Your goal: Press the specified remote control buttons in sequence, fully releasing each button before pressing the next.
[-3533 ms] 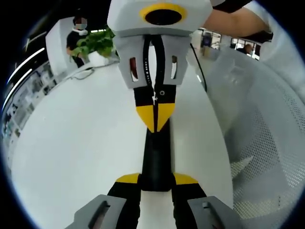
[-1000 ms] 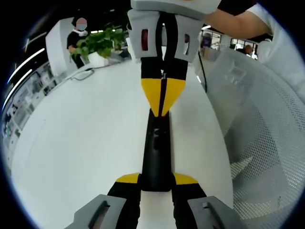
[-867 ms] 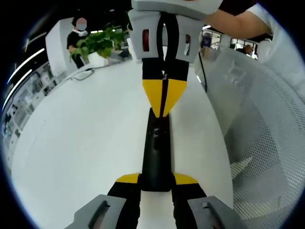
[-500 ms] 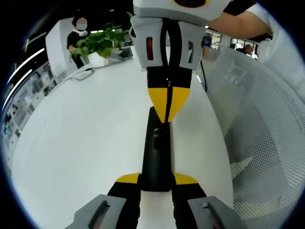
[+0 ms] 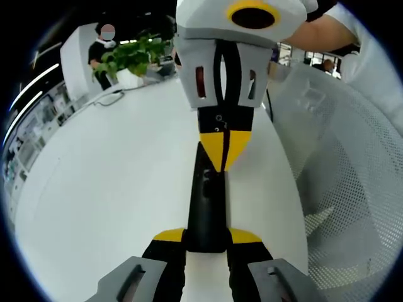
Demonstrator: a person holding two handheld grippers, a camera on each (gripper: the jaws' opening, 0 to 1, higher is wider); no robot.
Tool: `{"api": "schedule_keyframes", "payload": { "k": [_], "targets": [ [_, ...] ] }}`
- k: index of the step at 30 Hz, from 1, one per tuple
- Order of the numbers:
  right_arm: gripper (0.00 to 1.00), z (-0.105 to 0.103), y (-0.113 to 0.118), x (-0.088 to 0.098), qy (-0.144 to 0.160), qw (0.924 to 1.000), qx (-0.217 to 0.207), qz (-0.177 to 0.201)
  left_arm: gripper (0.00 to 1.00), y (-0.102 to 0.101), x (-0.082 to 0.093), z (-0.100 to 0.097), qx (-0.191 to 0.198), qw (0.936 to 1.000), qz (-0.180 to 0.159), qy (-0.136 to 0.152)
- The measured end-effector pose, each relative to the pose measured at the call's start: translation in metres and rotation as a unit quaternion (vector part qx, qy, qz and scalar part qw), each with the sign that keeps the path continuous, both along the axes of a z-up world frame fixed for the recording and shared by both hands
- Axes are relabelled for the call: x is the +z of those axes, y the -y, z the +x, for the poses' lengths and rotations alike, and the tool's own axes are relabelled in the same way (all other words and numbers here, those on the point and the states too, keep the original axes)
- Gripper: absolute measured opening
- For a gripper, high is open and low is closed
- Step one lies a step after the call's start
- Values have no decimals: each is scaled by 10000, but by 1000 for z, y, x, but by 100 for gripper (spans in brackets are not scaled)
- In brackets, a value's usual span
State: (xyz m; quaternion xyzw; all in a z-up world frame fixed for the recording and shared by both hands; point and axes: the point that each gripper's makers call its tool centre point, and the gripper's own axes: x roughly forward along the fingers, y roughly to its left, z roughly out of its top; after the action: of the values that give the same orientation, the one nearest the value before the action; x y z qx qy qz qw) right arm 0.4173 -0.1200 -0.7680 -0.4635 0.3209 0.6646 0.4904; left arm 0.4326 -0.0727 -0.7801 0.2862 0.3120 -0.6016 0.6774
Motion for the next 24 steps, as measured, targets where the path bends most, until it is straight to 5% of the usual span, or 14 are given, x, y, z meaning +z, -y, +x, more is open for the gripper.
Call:
{"api": "schedule_keyframes", "payload": {
  "k": [24],
  "targets": [
    [0,-2,0,-6,-107,9999,6,-99,23,1,1,-2,-1,10000,11,-64]
  ]
}}
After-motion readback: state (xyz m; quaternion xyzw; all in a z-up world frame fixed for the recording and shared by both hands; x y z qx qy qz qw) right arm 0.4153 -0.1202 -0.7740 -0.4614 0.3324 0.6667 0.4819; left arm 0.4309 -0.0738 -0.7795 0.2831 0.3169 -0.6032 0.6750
